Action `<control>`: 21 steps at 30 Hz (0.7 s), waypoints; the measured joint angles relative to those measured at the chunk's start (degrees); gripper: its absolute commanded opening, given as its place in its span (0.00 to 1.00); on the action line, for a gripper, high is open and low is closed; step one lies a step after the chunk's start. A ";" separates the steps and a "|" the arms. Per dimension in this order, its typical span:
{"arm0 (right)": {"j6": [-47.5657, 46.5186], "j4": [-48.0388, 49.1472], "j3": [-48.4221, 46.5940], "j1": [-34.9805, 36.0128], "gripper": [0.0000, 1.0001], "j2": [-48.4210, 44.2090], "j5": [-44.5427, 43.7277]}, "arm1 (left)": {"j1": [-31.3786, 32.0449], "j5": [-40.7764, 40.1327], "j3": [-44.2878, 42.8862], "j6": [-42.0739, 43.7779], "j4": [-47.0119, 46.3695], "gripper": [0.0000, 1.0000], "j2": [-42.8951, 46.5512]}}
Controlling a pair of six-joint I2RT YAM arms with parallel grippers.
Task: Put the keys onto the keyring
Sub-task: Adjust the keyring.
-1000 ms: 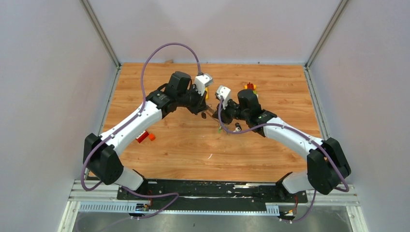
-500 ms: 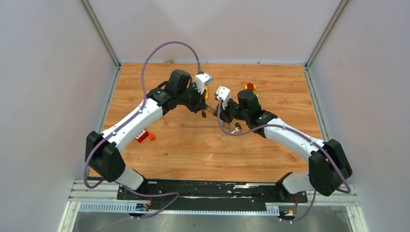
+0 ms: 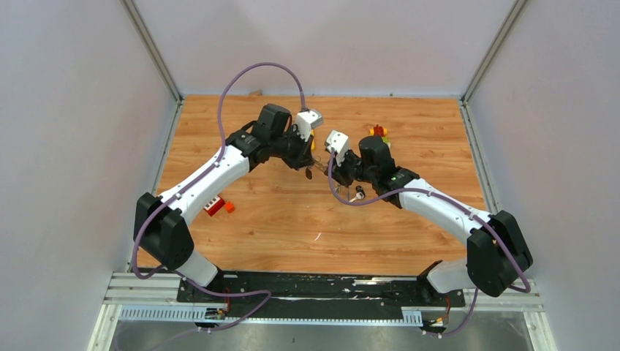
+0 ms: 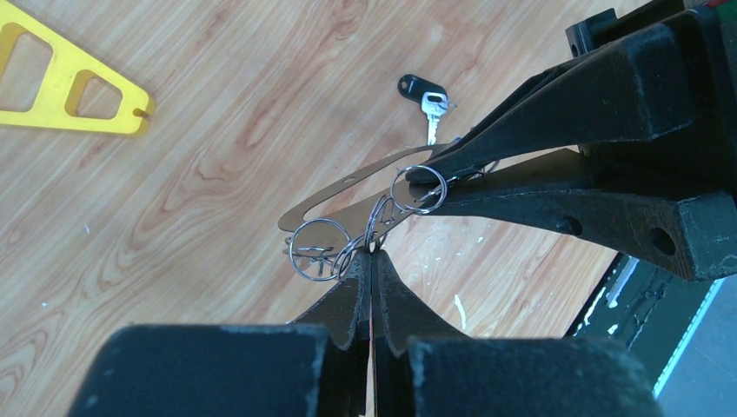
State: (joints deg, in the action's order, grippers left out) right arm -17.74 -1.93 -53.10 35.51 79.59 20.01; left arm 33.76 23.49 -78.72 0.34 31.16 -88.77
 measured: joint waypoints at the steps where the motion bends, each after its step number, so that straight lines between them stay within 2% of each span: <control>1: -0.13 0.00 0.00 0.00 0.00 0.00 -0.11 | 0.00 0.00 -0.02 0.02 0.04 0.00 0.00; 15: -0.79 0.90 -0.22 0.31 0.06 -0.59 -3.63 | 0.00 0.52 -1.22 2.82 6.23 0.00 0.00; 21: -0.59 0.92 -0.22 0.31 0.02 -0.59 -2.32 | 0.00 1.38 -1.22 4.00 6.99 0.00 0.00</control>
State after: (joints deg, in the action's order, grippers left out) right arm -18.33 -1.02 -53.32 35.81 79.00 17.69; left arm 33.76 24.86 -79.94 4.34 38.15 -88.77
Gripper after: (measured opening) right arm 0.126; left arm 0.004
